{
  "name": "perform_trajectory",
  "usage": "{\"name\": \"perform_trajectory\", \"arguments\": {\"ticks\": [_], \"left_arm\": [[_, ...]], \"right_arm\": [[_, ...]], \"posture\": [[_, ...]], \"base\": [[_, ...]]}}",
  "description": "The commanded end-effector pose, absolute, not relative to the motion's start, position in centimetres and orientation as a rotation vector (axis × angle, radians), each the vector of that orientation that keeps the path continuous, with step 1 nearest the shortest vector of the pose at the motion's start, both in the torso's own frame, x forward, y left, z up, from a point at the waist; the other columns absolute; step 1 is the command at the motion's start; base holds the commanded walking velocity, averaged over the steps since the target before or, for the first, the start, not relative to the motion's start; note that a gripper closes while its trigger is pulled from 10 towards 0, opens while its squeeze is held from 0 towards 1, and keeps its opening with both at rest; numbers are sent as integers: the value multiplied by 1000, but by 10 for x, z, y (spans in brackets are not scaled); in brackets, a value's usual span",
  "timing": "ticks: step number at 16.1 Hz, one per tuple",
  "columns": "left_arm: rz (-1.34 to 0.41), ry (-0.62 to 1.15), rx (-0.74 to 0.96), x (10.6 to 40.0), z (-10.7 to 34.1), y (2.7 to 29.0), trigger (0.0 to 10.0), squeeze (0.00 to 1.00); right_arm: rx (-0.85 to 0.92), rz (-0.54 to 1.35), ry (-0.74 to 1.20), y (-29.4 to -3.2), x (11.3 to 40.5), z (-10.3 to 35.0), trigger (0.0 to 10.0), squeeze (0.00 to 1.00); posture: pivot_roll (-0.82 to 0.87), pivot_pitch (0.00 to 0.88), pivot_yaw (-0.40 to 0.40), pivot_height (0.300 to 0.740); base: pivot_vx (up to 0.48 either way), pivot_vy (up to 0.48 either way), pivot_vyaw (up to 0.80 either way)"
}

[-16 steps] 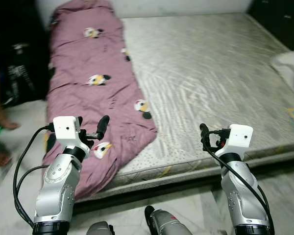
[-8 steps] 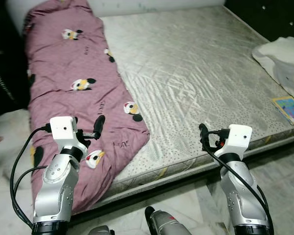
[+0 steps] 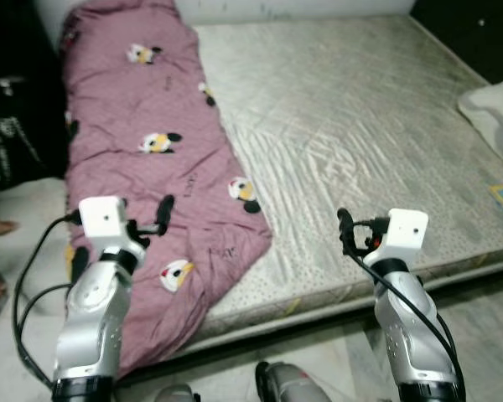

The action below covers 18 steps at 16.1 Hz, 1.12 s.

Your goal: Clean up the room

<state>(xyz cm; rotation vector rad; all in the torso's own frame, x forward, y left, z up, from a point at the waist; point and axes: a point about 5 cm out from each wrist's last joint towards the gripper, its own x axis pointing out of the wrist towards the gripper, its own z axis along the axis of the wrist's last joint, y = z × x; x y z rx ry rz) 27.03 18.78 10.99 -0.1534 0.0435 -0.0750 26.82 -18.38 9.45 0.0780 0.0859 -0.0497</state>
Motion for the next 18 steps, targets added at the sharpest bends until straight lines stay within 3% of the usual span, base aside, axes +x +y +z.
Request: {"name": "perform_trajectory", "arguments": {"ticks": [1,11,18], "left_arm": [[-82,54,-144,270,107,185,10000,0],[-42,71,-105,263,104,194,10000,0],[6,80,-72,252,103,197,10000,0]], "right_arm": [[69,-66,98,-189,266,91,10000,0],[97,-83,53,-184,266,99,10000,0],[108,-50,63,-177,266,97,10000,0]], "posture": [[-24,126,-16,740],[-20,117,-14,740],[20,153,-18,660]], "base": [[0,0,0],[0,0,0],[0,0,0]]}}
